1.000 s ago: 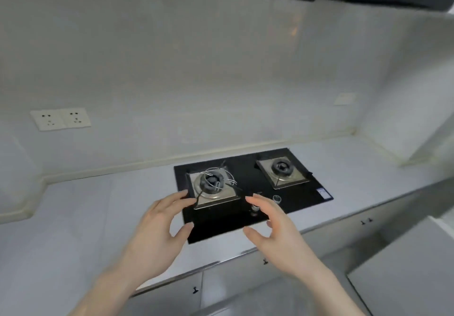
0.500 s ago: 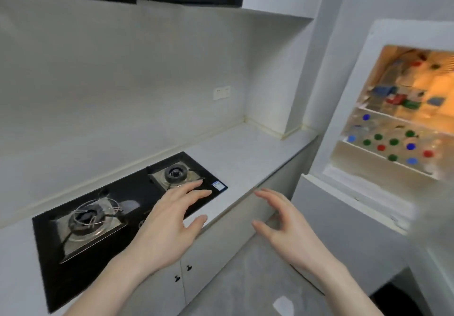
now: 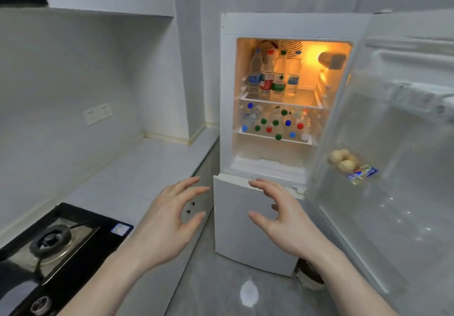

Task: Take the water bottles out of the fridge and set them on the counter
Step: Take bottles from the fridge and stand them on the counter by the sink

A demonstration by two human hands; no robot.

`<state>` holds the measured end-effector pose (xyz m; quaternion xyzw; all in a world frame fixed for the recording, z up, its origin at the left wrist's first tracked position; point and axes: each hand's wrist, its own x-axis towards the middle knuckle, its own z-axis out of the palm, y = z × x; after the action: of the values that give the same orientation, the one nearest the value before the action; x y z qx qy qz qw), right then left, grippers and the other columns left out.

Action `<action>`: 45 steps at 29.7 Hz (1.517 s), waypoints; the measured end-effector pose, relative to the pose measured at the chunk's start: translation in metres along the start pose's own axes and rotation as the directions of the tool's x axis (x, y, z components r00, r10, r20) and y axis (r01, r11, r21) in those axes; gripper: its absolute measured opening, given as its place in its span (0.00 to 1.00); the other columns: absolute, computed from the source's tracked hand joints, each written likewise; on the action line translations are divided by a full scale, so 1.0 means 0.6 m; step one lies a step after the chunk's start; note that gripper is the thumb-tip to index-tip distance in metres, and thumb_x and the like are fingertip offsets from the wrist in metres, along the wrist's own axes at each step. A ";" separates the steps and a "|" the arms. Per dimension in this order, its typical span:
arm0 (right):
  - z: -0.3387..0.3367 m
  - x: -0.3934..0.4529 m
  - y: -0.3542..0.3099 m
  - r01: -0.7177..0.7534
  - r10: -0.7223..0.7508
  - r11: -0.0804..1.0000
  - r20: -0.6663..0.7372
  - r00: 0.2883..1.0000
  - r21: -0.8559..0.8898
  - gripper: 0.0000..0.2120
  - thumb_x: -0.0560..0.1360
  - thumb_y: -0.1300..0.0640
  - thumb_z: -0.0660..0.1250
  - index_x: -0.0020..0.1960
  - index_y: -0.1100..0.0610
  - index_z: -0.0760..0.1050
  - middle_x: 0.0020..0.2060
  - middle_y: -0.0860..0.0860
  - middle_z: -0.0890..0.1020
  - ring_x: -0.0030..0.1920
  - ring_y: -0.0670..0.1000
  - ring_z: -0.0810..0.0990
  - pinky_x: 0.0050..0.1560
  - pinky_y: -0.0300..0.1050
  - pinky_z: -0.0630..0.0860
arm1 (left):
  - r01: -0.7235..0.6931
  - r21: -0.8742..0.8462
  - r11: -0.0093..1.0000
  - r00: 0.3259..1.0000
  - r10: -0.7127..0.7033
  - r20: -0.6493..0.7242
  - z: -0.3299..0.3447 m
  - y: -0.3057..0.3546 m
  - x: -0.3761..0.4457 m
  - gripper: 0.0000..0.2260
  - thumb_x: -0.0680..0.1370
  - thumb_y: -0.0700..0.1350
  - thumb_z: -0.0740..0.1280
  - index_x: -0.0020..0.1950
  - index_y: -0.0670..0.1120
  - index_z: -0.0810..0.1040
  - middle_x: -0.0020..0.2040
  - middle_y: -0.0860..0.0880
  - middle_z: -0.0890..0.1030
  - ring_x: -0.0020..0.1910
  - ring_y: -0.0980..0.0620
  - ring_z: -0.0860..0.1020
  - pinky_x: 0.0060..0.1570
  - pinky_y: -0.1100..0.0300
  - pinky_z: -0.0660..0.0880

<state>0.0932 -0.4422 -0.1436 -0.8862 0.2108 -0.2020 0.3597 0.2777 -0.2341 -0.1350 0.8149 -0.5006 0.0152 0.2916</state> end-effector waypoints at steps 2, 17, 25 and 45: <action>-0.017 0.015 0.011 -0.012 0.011 1.000 -0.052 0.999 -0.018 0.28 0.78 0.49 0.73 0.74 0.36 0.68 0.74 0.32 0.66 0.74 0.38 0.67 0.76 0.50 0.68 | -0.055 -0.015 0.998 0.998 0.055 0.015 0.009 0.000 0.048 0.21 0.79 0.54 0.69 0.72 0.64 0.72 0.76 0.67 0.64 0.75 0.63 0.62 0.73 0.63 0.59; -0.083 0.200 0.043 -0.182 0.148 0.982 -0.375 0.915 -0.056 0.27 0.77 0.51 0.73 0.72 0.36 0.69 0.70 0.29 0.69 0.69 0.36 0.71 0.71 0.47 0.72 | -0.343 -0.112 0.933 0.927 0.355 0.118 0.031 -0.050 0.381 0.21 0.81 0.55 0.67 0.73 0.64 0.71 0.78 0.66 0.62 0.75 0.60 0.63 0.72 0.60 0.63; -0.105 0.274 0.055 -0.218 0.167 0.974 -0.444 0.881 -0.065 0.27 0.77 0.52 0.74 0.71 0.35 0.70 0.68 0.30 0.70 0.68 0.39 0.73 0.67 0.43 0.73 | -0.425 -0.144 0.894 0.886 0.443 0.133 0.052 -0.062 0.517 0.21 0.80 0.54 0.68 0.73 0.62 0.71 0.77 0.64 0.64 0.77 0.59 0.62 0.74 0.59 0.60; -0.253 0.745 0.287 -0.153 0.183 0.983 -0.515 0.838 0.101 0.32 0.77 0.54 0.74 0.76 0.41 0.65 0.76 0.42 0.67 0.73 0.48 0.71 0.70 0.52 0.75 | -0.437 0.029 0.899 0.899 0.435 0.059 0.163 0.030 1.021 0.29 0.77 0.51 0.71 0.78 0.54 0.68 0.79 0.54 0.63 0.76 0.53 0.65 0.71 0.56 0.67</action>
<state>0.3473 -0.8700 -0.0759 -0.7659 0.3714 -0.4081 0.3301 0.5417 -0.7824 -0.0140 0.6883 -0.6770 0.0698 0.2511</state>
